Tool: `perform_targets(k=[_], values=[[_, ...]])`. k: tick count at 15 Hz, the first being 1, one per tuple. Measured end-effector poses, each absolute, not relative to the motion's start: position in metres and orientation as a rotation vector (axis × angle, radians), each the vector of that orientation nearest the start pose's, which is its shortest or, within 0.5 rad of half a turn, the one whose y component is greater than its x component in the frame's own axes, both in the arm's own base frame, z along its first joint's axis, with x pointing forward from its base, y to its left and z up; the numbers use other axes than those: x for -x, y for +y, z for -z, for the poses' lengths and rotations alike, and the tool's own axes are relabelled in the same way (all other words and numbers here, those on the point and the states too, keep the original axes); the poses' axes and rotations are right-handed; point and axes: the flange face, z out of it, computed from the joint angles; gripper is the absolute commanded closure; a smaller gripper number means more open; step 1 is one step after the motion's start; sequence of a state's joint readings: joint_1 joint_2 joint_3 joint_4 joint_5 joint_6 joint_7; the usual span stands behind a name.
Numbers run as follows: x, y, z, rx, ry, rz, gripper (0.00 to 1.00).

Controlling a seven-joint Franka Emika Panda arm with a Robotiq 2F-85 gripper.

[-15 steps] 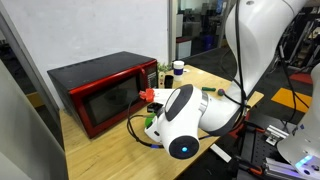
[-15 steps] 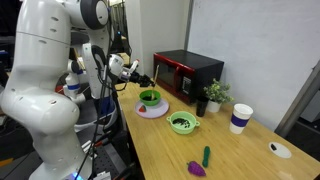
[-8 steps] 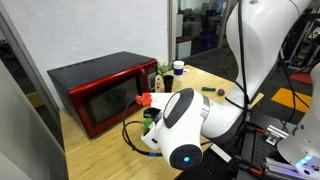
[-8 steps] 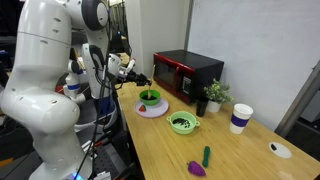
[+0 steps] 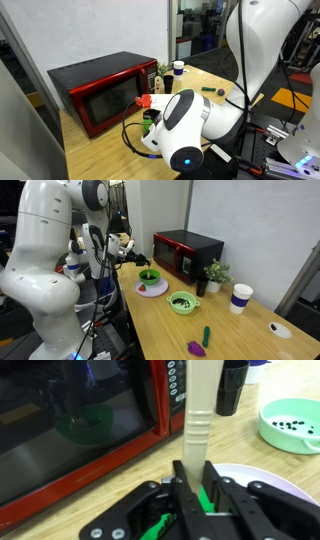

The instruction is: Use the big spoon to mix the contents of the green bowl on the plate then put it back on the table

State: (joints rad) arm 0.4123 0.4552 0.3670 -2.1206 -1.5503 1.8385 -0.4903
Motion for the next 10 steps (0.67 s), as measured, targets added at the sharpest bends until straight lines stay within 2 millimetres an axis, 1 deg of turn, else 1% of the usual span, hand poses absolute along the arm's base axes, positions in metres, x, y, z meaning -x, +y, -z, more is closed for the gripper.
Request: perform_targets(k=[2,10], values=[[-0.446,0.323,-0.204,-0.794,1.808,0.369,0.94],[-0.456,0.300,-0.200,-0.807,1.773,0.424,0.94]])
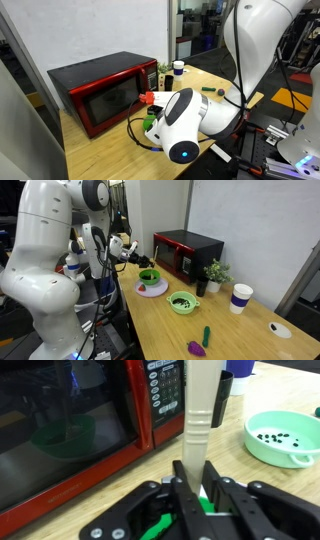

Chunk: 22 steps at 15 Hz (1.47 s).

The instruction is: Use the big spoon to mix the contents of the green bowl on the plate then put it back on the table

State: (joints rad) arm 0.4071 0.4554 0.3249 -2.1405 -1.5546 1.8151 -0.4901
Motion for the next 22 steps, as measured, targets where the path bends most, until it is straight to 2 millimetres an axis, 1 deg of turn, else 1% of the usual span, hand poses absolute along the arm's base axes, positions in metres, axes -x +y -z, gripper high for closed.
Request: perform_targets(k=[4,11,17,22], values=[[-0.458,0.294,-0.198,-0.802,1.764,0.439,0.94],[-0.458,0.296,-0.200,-0.802,1.762,0.433,0.94],[-0.462,0.311,-0.210,-0.817,1.756,0.386,0.94],[-0.460,0.327,-0.218,-0.819,1.760,0.345,0.94]])
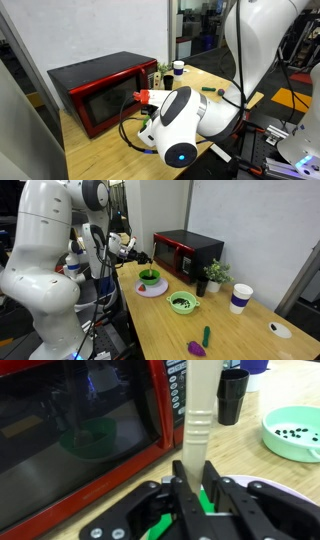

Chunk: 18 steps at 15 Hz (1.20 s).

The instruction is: Use the big spoon to mix the contents of the green bowl on the plate then put it back on the table

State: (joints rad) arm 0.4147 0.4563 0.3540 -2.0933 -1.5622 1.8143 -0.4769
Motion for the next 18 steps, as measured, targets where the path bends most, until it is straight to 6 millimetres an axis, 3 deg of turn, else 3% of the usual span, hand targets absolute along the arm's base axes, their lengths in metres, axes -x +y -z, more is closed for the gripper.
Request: perform_targets(k=[9,18], values=[[-0.445,0.343,-0.216,-0.828,1.793,0.331,0.94],[-0.439,0.335,-0.207,-0.842,1.806,0.367,0.94]])
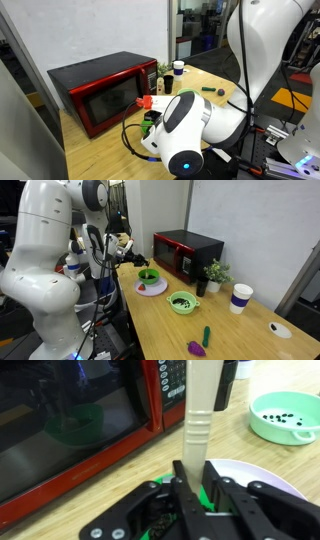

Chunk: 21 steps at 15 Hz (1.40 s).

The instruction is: Use the big spoon to mix the contents of the green bowl on the plate then put it back on the table

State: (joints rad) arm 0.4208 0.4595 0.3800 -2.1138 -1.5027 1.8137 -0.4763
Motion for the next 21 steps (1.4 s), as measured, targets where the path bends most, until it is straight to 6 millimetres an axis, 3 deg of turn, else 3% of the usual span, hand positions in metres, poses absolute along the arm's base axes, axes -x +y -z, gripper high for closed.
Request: perform_targets(k=[15,21], values=[[-0.453,0.306,-0.199,-0.772,1.763,0.399,0.94],[-0.460,0.306,-0.209,-0.739,1.728,0.378,0.94]])
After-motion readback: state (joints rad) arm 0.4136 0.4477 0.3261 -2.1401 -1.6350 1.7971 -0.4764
